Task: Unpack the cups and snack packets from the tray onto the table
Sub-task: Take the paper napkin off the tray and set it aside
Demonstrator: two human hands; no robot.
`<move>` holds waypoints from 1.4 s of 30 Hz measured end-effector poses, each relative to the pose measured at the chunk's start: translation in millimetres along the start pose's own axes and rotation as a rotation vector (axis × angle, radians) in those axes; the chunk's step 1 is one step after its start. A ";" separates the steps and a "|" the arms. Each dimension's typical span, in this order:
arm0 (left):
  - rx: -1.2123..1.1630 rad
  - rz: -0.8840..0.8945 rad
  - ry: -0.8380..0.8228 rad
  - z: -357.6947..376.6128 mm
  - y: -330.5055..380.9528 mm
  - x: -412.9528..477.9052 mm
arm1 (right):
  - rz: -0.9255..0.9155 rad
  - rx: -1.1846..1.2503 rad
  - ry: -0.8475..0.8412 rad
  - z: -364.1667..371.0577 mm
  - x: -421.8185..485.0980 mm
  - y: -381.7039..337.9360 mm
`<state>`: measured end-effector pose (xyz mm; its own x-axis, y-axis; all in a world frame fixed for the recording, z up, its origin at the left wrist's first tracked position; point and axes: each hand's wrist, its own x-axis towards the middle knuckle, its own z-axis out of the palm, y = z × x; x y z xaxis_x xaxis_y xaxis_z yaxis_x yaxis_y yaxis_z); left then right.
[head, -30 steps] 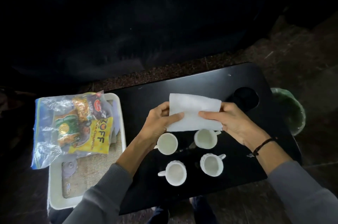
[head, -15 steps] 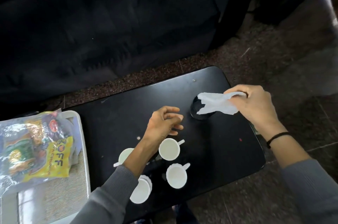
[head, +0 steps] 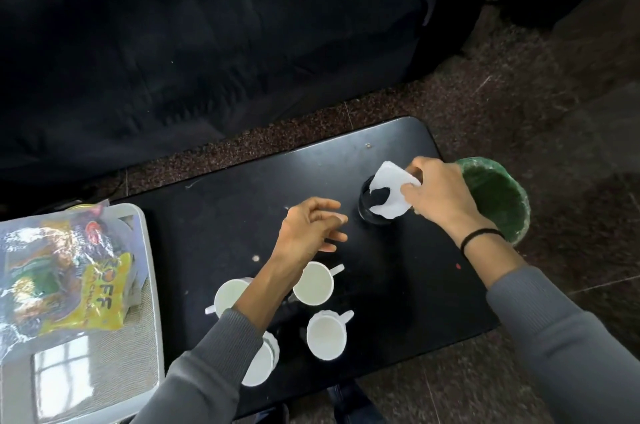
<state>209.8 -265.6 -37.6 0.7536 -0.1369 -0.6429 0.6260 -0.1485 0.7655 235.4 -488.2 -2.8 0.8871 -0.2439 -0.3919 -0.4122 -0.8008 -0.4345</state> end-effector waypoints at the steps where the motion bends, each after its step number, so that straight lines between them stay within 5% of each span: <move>1: 0.004 -0.001 0.001 1.8 -0.8 0.3 | 0.004 -0.016 -0.002 2.3 1.5 0.4; 10: 0.030 -0.013 0.004 15.3 11.6 -7.6 | -0.024 -0.032 0.028 -6.6 -5.9 -3.2; 22: -0.030 0.008 0.055 -8.3 26.4 -40.5 | -0.279 -0.104 0.102 -1.1 -64.7 -64.6; 42: -0.141 -0.037 0.389 -259.8 -48.3 -158.1 | -0.628 -0.182 -0.307 167.0 -174.2 -285.5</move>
<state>112.4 17.7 33.8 0.7327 0.2506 -0.6327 0.6549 -0.0068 0.7557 163.8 -125.8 54.0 0.8357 0.4360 -0.3340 0.2217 -0.8242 -0.5211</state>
